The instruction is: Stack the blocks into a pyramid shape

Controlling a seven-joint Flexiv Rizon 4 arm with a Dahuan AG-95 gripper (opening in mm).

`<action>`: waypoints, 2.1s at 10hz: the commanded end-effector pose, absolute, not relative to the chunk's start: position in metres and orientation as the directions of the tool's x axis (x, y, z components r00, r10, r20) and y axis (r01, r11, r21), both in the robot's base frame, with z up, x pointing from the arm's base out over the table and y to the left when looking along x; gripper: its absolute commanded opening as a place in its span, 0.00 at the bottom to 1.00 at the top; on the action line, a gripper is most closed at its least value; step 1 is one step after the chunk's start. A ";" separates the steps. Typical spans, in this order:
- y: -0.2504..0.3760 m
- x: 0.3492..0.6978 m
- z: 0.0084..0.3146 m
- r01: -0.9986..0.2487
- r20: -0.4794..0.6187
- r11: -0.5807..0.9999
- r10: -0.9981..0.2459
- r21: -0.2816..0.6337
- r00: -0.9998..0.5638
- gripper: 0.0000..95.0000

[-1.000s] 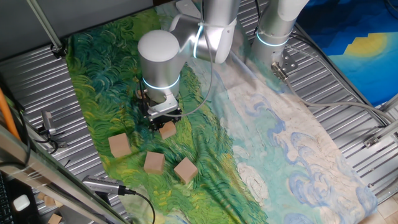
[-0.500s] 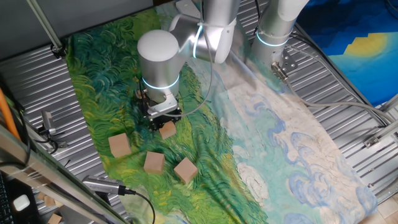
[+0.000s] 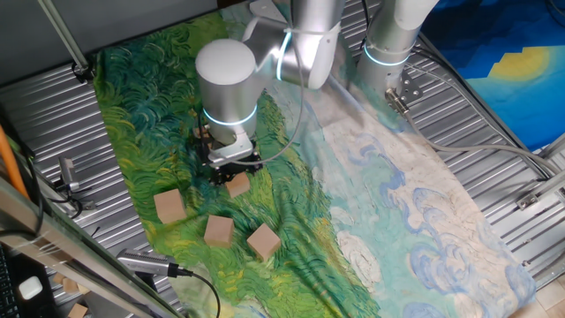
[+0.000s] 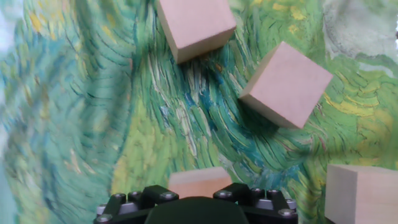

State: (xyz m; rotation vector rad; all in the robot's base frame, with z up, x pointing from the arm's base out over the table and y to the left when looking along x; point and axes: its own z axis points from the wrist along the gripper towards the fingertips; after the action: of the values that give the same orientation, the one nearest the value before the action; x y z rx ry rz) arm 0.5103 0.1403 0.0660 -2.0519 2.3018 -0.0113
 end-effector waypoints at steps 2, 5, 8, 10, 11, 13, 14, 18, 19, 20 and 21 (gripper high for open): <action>0.166 0.504 0.079 -0.932 -0.050 0.360 -0.933 -0.036 -0.358 0.80; 0.177 0.504 0.083 -0.840 -0.067 0.543 -0.838 -0.016 -0.541 0.80; 0.208 0.512 0.082 -0.695 -0.074 0.719 -0.693 0.005 -0.717 1.00; 0.231 0.515 0.082 -0.658 -0.071 0.753 -0.657 0.000 -0.751 1.00; 0.239 0.515 0.082 -0.653 -0.071 0.758 -0.651 0.000 -0.756 1.00; 0.248 0.512 0.081 -0.637 -0.073 0.771 -0.635 -0.001 -0.769 1.00; 0.248 0.512 0.081 -0.612 -0.075 0.791 -0.611 0.003 -0.788 1.00; 0.248 0.512 0.081 -0.566 -0.073 0.825 -0.564 0.011 -0.823 1.00; 0.248 0.512 0.081 -0.571 -0.063 0.821 -0.569 0.017 -0.820 1.00; 0.248 0.512 0.081 -0.581 -0.056 0.814 -0.579 0.019 -0.813 1.00; 0.248 0.512 0.081 -0.597 -0.051 0.802 -0.595 0.023 -0.802 1.00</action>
State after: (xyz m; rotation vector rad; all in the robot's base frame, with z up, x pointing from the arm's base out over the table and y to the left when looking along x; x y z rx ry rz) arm 0.5122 0.2463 0.0821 -0.9211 2.9518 0.0658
